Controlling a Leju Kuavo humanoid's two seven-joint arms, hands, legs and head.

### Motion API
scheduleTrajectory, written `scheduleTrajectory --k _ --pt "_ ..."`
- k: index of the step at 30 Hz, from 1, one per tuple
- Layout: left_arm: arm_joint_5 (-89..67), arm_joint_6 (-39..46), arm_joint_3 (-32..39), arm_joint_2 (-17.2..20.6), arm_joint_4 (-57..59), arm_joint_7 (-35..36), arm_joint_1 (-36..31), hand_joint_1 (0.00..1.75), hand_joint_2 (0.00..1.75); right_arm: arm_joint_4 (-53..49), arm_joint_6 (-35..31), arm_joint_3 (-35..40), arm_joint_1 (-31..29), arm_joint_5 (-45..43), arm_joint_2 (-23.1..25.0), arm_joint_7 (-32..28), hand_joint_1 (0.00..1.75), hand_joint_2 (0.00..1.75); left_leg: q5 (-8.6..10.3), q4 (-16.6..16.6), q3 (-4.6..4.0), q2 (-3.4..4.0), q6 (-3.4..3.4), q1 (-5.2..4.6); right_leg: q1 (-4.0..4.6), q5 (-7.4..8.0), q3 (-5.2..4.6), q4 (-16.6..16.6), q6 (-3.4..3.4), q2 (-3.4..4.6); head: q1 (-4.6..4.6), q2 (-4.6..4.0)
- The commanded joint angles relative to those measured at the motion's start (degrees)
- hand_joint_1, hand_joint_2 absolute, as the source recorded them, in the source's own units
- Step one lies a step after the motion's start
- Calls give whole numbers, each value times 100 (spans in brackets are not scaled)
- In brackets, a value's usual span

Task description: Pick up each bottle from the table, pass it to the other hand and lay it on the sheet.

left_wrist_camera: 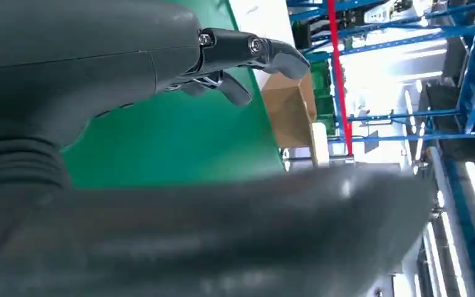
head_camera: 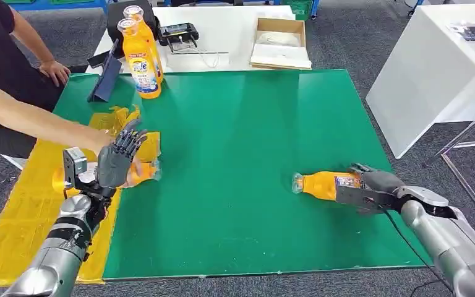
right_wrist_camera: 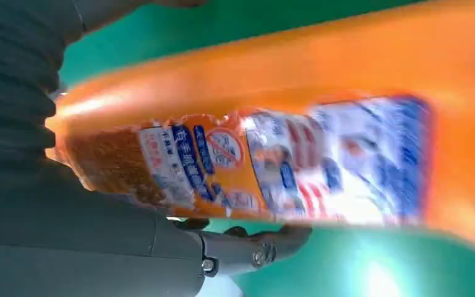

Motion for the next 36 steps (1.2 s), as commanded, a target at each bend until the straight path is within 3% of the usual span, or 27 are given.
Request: scheduleTrajectory --k 1,10,12,14,15,17,18,19,21,23,26,31,36 --pt "-48 11 94 -234 273 22 -234 0 0 1059 239 808 37 49 134 91 175 175 2 -9 20 -28 -3 8 5 -1 26 -14 -5 -2 -4 0" --pt "39 -99 27 -298 360 34 -190 0 0 1273 -210 418 186 -303 596 237 175 175 4 -13 44 -22 -3 11 7 3 46 -20 -5 5 0 0" --pt "167 -181 37 -324 406 169 -156 0 0 1286 -847 -157 295 -664 1023 101 175 175 3 -14 54 -11 -3 11 7 5 52 -21 -5 12 0 0" --pt "196 -49 79 -439 250 239 -35 0 0 978 -2009 -1223 478 -1369 1826 -540 175 175 5 -22 67 2 -6 14 9 9 62 -27 -8 27 2 0" --pt "194 -28 72 -471 207 247 -13 0 0 930 -2082 -1197 459 -1305 1984 -385 175 175 0 -14 65 26 -5 14 9 9 55 -19 -8 41 0 0" --pt "301 10 86 -713 120 464 -96 0 0 187 -2287 -2023 645 -1839 2394 -1006 175 175 0 -14 64 47 -6 19 12 13 53 -16 -10 64 11 0" --pt "294 84 38 -818 90 542 -142 0 0 -101 -2268 -2143 676 -1834 2517 -916 175 175 2 -17 60 66 -9 19 14 20 40 -12 -14 87 7 0" --pt "418 101 41 -993 157 757 -269 0 175 -624 -2346 -2349 796 -1926 2702 -1120 175 175 -5 -7 46 84 -15 21 13 19 29 -2 -10 92 -9 0" --pt "655 406 -144 -1306 -216 1164 -209 0 175 -1734 -2536 -2164 1102 -1213 2900 -489 175 175 -1 -3 40 86 -19 21 15 29 3 4 -24 98 -2 0" --pt "802 618 -393 -1452 -926 1355 158 0 175 -2628 -2713 -1823 1557 -451 3151 -478 175 175 9 2 19 50 -22 23 16 19 -11 13 -21 79 0 0" --pt "803 867 -668 -1519 -1935 1351 679 0 175 -3127 -2599 -1241 1884 -115 3480 -388 175 175 18 -6 1 29 -25 29 26 14 -15 4 -16 48 0 0" --pt "1004 946 -980 -1610 -2486 1613 959 0 175 -2857 -2573 -653 1697 -45 3816 -117 175 175 1 1 -7 60 -28 29 24 10 -30 18 -17 89 0 0" --pt "1102 942 -1209 -1577 -2232 1602 765 0 175 -2260 -2502 -703 1318 -305 3897 -123 175 175 17 -3 -41 20 -26 24 20 16 -55 9 -15 42 2 0"
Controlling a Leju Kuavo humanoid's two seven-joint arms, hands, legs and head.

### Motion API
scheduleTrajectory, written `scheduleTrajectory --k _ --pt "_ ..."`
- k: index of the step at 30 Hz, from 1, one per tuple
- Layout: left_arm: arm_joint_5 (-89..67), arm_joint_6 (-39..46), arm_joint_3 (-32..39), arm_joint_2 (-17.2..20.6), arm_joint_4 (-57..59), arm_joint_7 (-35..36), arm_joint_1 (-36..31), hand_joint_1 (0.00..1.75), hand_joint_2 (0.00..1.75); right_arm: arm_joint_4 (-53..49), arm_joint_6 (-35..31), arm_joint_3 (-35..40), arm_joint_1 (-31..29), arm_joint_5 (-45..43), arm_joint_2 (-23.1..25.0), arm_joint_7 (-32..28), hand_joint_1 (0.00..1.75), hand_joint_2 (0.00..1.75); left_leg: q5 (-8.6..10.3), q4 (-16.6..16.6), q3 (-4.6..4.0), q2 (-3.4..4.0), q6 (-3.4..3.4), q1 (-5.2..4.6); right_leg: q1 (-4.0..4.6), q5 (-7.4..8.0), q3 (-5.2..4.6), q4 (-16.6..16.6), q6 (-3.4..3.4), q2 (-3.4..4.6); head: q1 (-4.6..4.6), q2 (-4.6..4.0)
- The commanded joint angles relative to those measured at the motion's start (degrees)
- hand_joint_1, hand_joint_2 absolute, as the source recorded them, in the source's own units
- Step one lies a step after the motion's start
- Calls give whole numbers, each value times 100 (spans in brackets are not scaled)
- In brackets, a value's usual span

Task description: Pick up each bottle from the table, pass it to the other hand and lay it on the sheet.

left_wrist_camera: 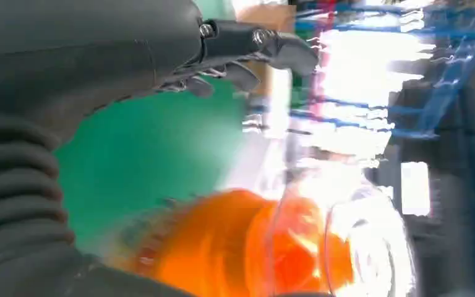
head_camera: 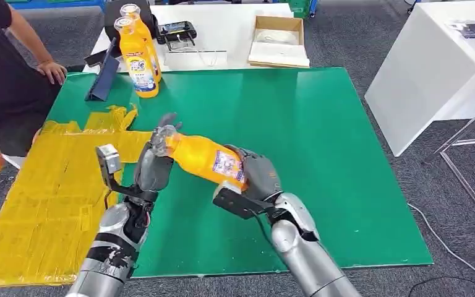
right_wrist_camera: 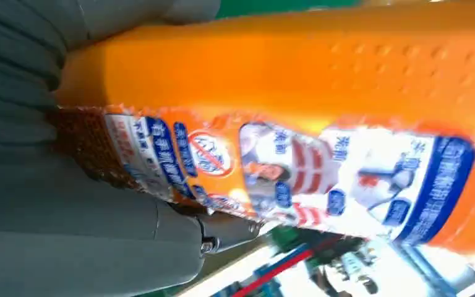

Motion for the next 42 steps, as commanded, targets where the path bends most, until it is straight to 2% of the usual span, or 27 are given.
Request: scheduleTrajectory --k 1,3,13,18,21,22,24,33,42 --pt "127 7 -552 -24 -244 73 -39 0 175 446 22 373 -531 -139 276 51 175 175 3 0 4 -19 3 -5 -8 1 4 5 -1 5 0 0" --pt "132 14 -612 -35 -313 69 -6 0 175 499 -336 494 -560 306 279 151 175 175 2 1 8 -20 4 -1 -9 3 8 2 -1 15 0 0" --pt "131 9 -749 -33 -403 63 30 0 175 538 -200 572 -572 380 339 175 175 175 6 -7 18 -28 7 -2 -9 2 19 -4 0 11 -2 0" --pt "112 -79 -699 98 -362 -124 134 0 175 967 -56 653 -896 417 700 228 175 175 5 -5 19 -23 7 -6 -10 3 17 0 0 17 0 0" --pt "120 -128 -609 126 -327 -171 140 3 175 1045 -95 814 -978 370 743 254 175 175 2 -8 26 -11 5 -6 -10 3 20 0 -2 35 0 0" --pt "120 -128 -609 126 -327 -171 140 175 175 1045 -95 814 -978 370 743 254 175 175 5 -6 15 -11 6 -7 -10 4 12 1 0 23 0 0" --pt "110 -334 -339 198 -311 -323 195 175 175 1250 -367 1575 -1269 -227 743 494 175 175 3 -6 17 -6 5 -5 -8 4 12 1 0 29 0 0" --pt "-93 -593 16 124 -357 -612 254 175 175 1542 -618 2138 -1466 -732 743 587 175 175 2 -7 26 -15 6 -5 -10 1 23 1 1 30 2 0" --pt "-254 -671 90 48 -51 -759 77 175 175 1825 -643 2284 -1705 -1046 743 527 175 175 9 -5 10 -30 6 -6 -10 2 13 2 1 6 2 0"
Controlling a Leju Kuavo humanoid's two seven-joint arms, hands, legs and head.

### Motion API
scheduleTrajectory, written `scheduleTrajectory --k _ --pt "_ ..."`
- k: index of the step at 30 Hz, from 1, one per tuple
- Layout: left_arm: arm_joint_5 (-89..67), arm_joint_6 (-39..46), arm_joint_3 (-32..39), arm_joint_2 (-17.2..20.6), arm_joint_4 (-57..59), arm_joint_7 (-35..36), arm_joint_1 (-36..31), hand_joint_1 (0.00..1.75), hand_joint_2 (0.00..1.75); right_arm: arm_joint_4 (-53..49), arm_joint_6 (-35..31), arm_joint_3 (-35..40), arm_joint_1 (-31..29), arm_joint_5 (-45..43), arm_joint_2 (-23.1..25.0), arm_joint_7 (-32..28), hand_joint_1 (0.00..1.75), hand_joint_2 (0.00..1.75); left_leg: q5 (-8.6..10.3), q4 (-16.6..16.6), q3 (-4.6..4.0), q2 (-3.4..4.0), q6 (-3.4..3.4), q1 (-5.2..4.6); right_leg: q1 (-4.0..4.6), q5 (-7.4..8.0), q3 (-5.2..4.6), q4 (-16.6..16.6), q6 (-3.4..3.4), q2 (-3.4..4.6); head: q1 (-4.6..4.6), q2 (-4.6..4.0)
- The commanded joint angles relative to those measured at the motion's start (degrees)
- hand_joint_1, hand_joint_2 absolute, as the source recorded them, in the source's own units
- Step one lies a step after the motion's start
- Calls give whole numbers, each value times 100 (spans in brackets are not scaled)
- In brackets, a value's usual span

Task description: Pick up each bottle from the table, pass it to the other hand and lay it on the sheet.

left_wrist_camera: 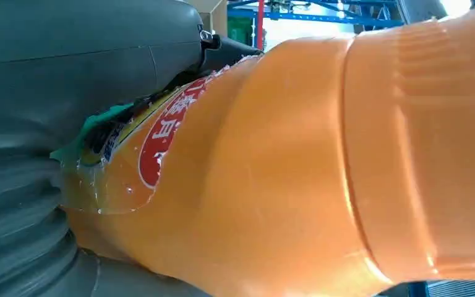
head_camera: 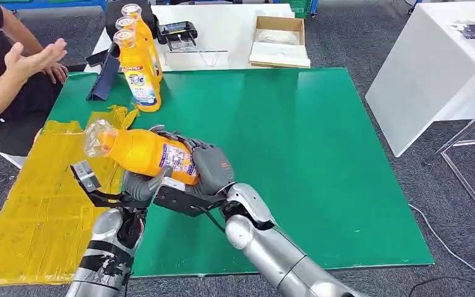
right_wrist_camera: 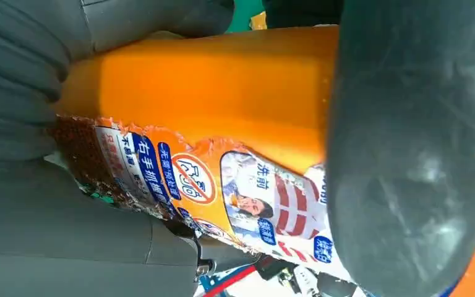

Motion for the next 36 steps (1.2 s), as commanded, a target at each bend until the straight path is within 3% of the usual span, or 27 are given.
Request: scheduleTrajectory --k 1,6,13,14,19,20,23,25,29,31,33,34,35,36 --pt "-181 -92 103 -48 425 -53 -212 175 175 763 34 546 -664 -270 9 -24 175 175 1 -3 9 -13 0 -1 -4 -1 6 0 -2 9 -2 0" --pt "-314 -11 -249 -204 253 30 -106 175 175 702 6 -139 -228 369 9 -279 175 175 -1 -9 28 -32 1 0 -4 -7 27 -6 -2 3 -2 0" --pt "-410 100 -435 -279 275 62 -150 175 175 519 66 -459 -12 703 -86 -294 175 175 -2 -7 25 -31 0 -1 -4 -7 25 -5 -3 2 0 0" --pt "-446 189 -513 -303 292 67 -191 175 175 412 40 -559 62 849 -155 -292 0 175 2 -7 16 -36 1 -1 -3 -6 19 -7 -2 -11 -2 0" --pt "-890 964 -530 -239 191 -24 -319 175 175 99 421 -972 113 1093 -316 -304 0 175 2 -2 17 -54 2 0 -3 -8 22 -6 -1 -18 0 0" --pt "-1064 1178 -462 -211 161 -74 -331 175 175 82 392 -1001 97 1171 -331 -255 0 0 1 2 9 -35 1 0 -1 -4 10 -4 -1 -8 0 0" --pt "-1979 2106 -207 -65 81 -269 -369 175 175 -246 429 -1171 268 1115 -420 -404 0 0 -1 -1 18 -33 0 0 -2 -6 17 -3 -3 -1 0 0" --pt "-2654 2780 137 223 101 -437 -203 175 175 -623 299 -1178 613 1177 -390 -532 0 0 -1 -7 23 -30 -2 1 -1 -6 21 -8 -4 3 0 0" --pt "-2705 2543 617 357 148 -787 -17 175 175 -802 262 -1059 815 1336 -310 -469 0 0 -9 -19 45 11 -5 1 -3 -3 30 -13 -7 44 0 0" --pt "-3106 2978 877 439 281 -787 55 175 175 -777 136 -1027 804 1364 -227 -609 0 0 -9 -13 39 9 -6 6 0 -6 26 -7 -8 37 -4 0" --pt "-3413 3786 807 723 431 -787 52 175 175 -765 154 -984 664 1319 -204 -643 0 0 -8 -13 35 11 -6 3 -2 -6 15 -5 -6 41 0 0" --pt "-4119 4600 682 853 719 -787 -89 175 175 -789 144 -991 549 1286 -221 -588 0 0 -5 -8 17 17 -5 4 4 -2 2 -3 -6 36 2 0" --pt "-5492 5988 603 795 1241 -718 -366 175 175 -932 197 -1015 466 1138 -314 -504 0 0 -6 -13 33 12 -5 4 2 -4 17 -5 -8 46 0 0" --pt "-6351 6528 493 715 1554 -390 -580 175 175 -1086 249 -1013 456 1052 -470 -452 0 0 -1 -6 8 8 -3 2 2 -2 -3 2 -5 29 -2 0"
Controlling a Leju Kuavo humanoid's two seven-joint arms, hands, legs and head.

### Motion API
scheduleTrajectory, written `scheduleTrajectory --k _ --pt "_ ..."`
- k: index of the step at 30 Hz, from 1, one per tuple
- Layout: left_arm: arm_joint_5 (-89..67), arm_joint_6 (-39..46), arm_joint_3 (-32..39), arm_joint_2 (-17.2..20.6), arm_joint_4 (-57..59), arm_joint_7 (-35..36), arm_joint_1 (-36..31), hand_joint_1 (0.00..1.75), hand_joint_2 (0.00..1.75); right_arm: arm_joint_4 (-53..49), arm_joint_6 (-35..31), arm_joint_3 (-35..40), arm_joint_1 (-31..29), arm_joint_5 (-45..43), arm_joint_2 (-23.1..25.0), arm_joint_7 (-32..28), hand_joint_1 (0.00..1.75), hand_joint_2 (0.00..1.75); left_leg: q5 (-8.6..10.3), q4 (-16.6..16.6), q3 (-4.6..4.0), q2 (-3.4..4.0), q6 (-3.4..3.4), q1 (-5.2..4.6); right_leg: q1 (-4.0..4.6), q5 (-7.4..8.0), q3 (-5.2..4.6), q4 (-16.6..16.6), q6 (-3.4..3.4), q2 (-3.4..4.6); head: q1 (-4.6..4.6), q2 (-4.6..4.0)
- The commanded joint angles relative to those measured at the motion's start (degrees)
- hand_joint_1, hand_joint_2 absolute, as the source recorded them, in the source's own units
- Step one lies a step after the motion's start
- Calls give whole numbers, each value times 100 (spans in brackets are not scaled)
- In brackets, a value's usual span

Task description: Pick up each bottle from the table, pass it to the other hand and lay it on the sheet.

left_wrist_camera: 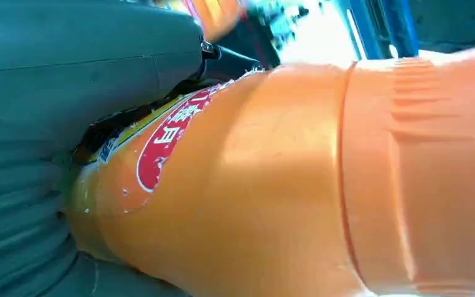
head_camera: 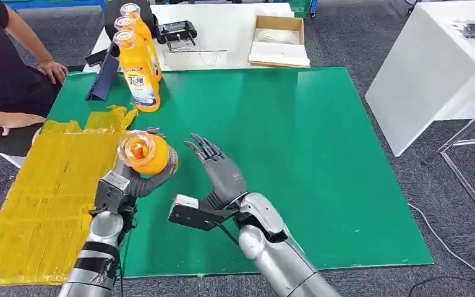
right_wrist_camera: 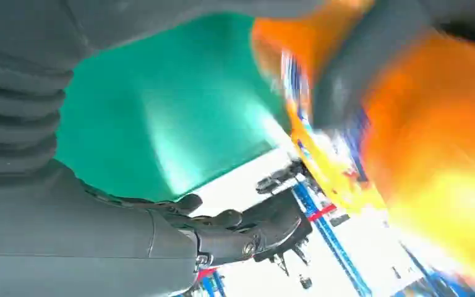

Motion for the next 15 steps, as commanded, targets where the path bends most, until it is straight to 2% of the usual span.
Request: scheduleTrajectory --k 1,2,5,6,10,11,12,15 --pt "-3786 3661 -129 427 1811 716 -871 175 175 -645 87 -1 -287 -355 -508 157 0 0 2 -6 24 -20 1 -1 -6 -1 21 -2 -2 13 0 0" --pt "-3905 3705 -229 360 1945 872 -997 175 175 -797 124 -44 -222 -406 -633 144 0 0 11 -4 9 -49 3 -3 -6 -3 14 -1 0 -27 0 0" --pt "-3940 3737 -270 342 2001 926 -1036 175 175 -852 139 -50 -172 -413 -675 139 0 0 16 -3 9 -72 9 -4 -6 -4 16 -8 2 -47 0 0" --pt "-4281 3844 -379 420 2142 1136 -1097 175 175 -890 145 -26 -150 -444 -714 148 0 0 17 -5 20 -93 12 -4 -8 -7 31 -10 3 -55 2 0" --pt "-5584 3886 -847 414 3015 2149 -1693 175 175 -1125 116 -254 -17 -630 -1145 165 0 0 17 -3 13 -69 10 -7 -14 3 27 -10 8 -50 0 0" --pt "-5607 3865 -914 398 3197 2191 -1788 175 175 -1117 124 -297 -33 -634 -1196 165 0 0 20 -6 23 -102 11 -8 -15 -1 42 -16 9 -64 -2 0" --pt "-5946 3886 -1076 440 3513 2505 -1919 175 175 -1075 155 -345 -82 -634 -1232 163 0 0 22 -4 12 -90 9 -17 -19 3 27 -14 10 -63 0 0" --pt "-6189 3738 -1252 493 3964 2805 -2058 175 175 -1034 250 -440 -146 -688 -1221 128 0 0 16 0 8 -68 9 -26 -26 8 16 -7 12 -39 -2 0"
